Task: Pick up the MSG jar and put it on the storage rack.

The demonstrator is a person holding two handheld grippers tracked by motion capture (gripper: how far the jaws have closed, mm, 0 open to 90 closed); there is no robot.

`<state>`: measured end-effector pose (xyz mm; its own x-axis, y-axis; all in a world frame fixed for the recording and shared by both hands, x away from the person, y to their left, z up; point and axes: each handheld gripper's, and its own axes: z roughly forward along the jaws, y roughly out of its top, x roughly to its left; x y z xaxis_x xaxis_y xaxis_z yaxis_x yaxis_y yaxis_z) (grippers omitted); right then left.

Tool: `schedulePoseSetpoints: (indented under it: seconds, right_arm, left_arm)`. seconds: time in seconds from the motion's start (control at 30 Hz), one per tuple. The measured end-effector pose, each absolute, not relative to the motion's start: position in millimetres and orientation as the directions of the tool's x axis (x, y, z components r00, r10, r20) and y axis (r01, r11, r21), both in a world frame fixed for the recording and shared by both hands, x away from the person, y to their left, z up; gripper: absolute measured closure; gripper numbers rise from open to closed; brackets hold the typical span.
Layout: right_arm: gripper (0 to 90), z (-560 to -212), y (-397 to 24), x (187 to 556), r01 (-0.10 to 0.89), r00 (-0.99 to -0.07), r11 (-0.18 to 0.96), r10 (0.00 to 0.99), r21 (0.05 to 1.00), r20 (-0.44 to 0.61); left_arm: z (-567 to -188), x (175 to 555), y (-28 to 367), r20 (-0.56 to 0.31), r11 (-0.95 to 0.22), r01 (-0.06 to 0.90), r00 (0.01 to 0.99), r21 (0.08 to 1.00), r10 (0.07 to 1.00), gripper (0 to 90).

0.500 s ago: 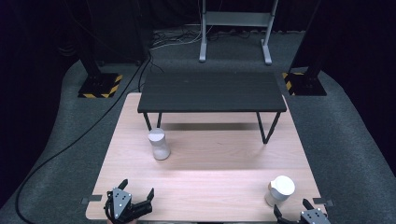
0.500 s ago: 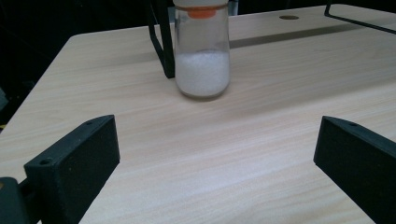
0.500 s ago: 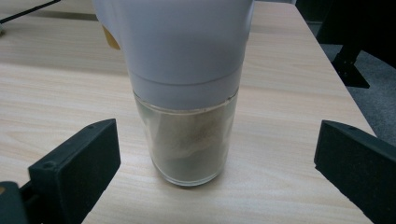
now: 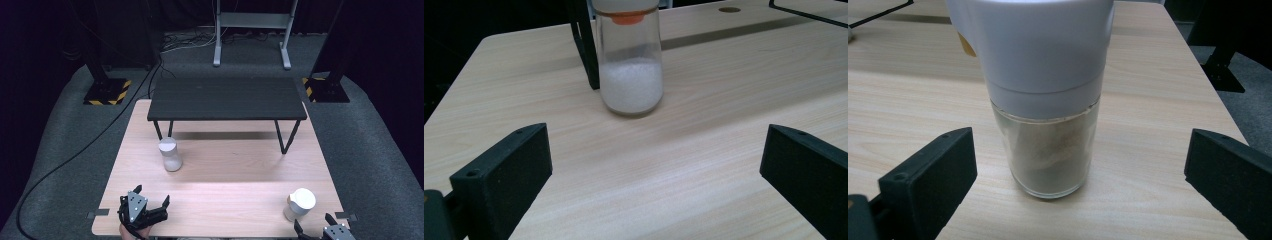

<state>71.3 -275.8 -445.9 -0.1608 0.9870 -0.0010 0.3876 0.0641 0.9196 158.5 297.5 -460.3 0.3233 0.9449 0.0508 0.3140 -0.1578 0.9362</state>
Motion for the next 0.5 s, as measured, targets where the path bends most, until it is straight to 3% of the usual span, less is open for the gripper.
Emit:
schedulePoseSetpoints:
  seconds: [0.2,0.5]
  right_arm:
    - [0.0,-445.5,-276.8,73.0,0.396,-0.168,0.057,0.986,0.917,0.011]
    - [0.0,-446.1,-277.2,72.4,0.391,-0.175,0.066,0.985,0.918,0.004]
  left_arm:
    - [-454.8,174.3,297.8,0.022,-0.143,0.334,0.34,0.932,0.94,0.2]
    - [-451.7,196.6,292.6,0.049,-0.174,0.34,0.346,0.924,0.937,0.2]
